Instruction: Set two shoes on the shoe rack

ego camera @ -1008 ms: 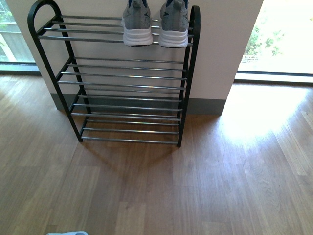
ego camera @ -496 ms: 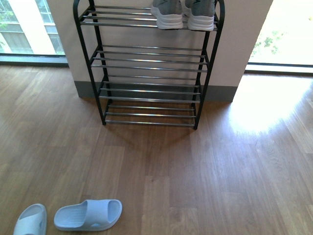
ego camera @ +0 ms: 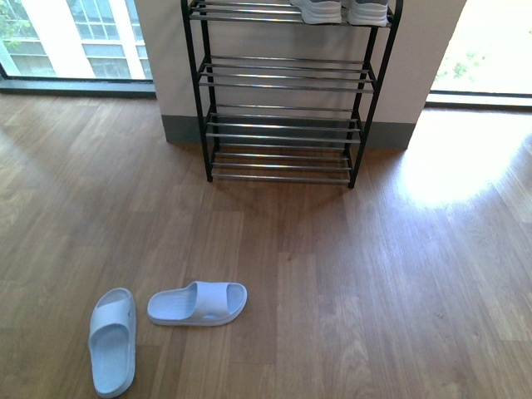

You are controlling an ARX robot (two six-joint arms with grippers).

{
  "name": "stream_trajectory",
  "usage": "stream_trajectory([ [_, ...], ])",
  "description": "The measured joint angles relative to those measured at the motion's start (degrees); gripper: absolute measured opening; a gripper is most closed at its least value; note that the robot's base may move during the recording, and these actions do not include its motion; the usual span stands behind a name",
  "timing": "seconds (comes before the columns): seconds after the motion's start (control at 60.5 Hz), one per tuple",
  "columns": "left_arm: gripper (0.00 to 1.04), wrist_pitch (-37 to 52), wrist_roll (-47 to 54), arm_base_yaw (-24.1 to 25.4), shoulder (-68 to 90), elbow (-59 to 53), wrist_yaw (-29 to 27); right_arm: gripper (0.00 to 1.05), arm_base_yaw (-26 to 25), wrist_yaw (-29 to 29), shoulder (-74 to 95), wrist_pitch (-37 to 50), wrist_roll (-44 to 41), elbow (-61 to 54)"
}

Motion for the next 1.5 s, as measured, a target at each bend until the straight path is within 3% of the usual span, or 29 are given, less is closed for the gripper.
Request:
stream_trajectory([
  [1.504, 0.95, 0.0, 0.0, 0.0, 0.0, 0.0, 0.0, 0.96, 0.0, 0.0, -0.1, 0.0, 0.0, 0.0],
])
